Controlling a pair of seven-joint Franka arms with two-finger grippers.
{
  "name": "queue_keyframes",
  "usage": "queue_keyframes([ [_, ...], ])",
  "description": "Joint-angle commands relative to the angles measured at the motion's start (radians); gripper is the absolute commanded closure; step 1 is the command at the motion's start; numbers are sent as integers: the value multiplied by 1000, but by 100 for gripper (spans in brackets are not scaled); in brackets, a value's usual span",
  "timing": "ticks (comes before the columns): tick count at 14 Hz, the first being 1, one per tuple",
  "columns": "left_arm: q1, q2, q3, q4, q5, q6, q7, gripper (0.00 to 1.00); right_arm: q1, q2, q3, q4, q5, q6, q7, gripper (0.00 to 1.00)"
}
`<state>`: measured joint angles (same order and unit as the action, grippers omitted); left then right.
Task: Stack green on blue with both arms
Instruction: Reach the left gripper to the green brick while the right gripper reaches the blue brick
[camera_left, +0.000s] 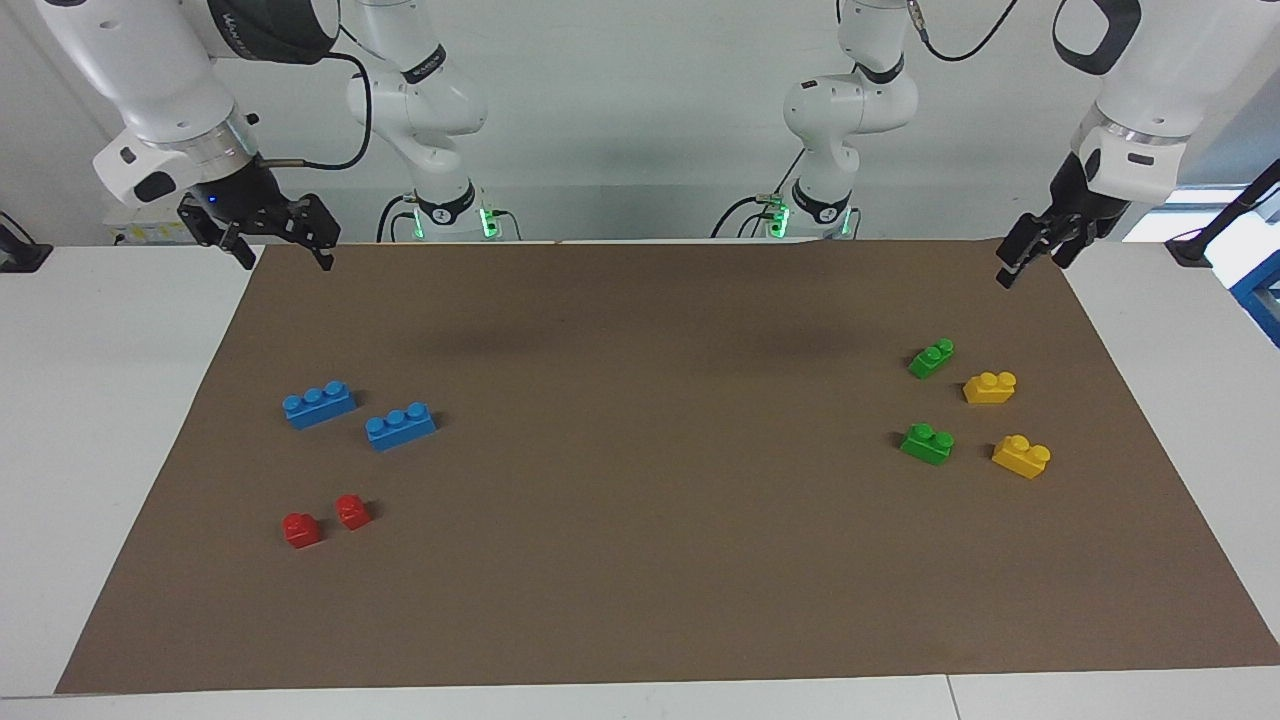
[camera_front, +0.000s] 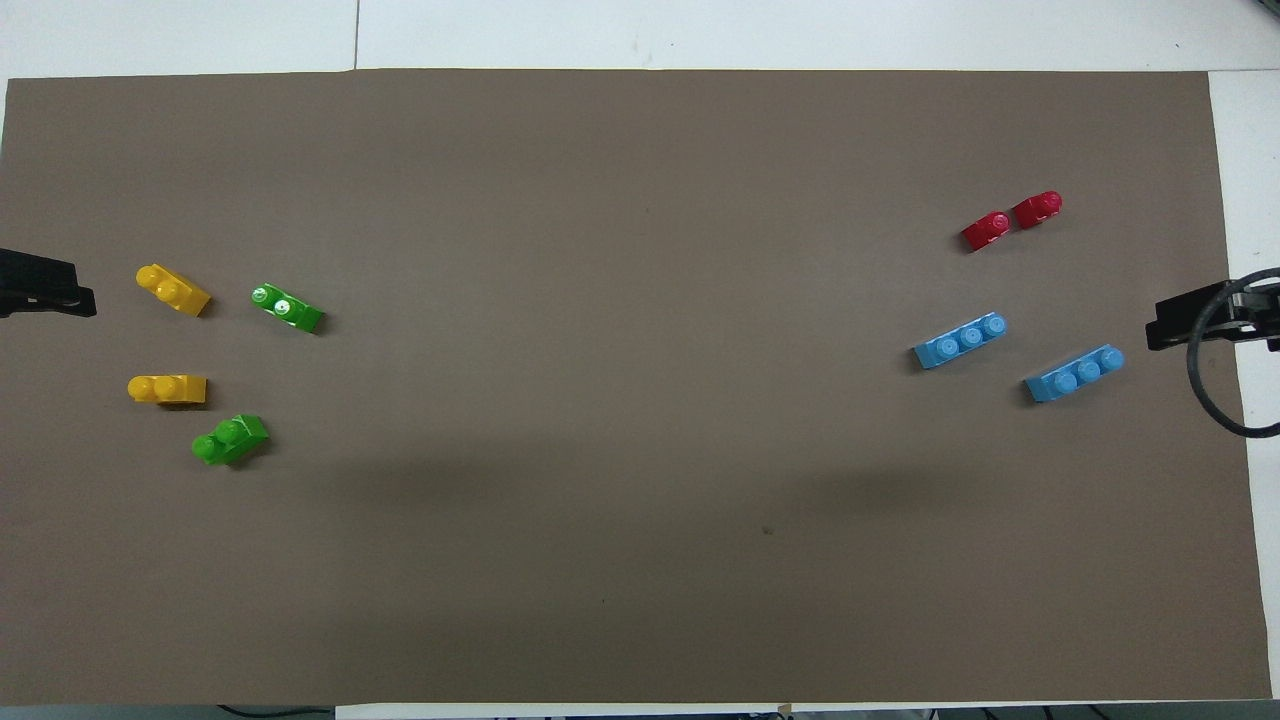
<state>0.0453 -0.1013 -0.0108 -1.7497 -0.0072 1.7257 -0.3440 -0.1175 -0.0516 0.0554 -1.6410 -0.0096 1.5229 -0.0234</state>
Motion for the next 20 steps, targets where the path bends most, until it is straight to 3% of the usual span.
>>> queue_keyframes([
  [1, -11, -66, -5, -132, 6, 95, -209, 0, 2, -19, 1, -28, 8, 28, 5, 0],
  [4, -24, -37, -9, -145, 4, 138, -422, 0, -10, -17, 0, -34, 8, 77, 54, 1],
  [6, -30, -29, -9, -183, -2, 201, -504, 0, -40, -2, 0, -46, 40, 77, 254, 2],
  [9, -35, 32, -9, -201, -16, 239, -512, 0, -100, 48, -2, -48, 198, 82, 446, 2],
  [15, -67, 153, -9, -232, -16, 334, -498, 0, -174, 226, -9, 16, 462, 72, 711, 1],
  [20, -56, 215, -8, -258, -17, 419, -515, 0, -202, 326, -9, 12, 511, 71, 911, 2],
])
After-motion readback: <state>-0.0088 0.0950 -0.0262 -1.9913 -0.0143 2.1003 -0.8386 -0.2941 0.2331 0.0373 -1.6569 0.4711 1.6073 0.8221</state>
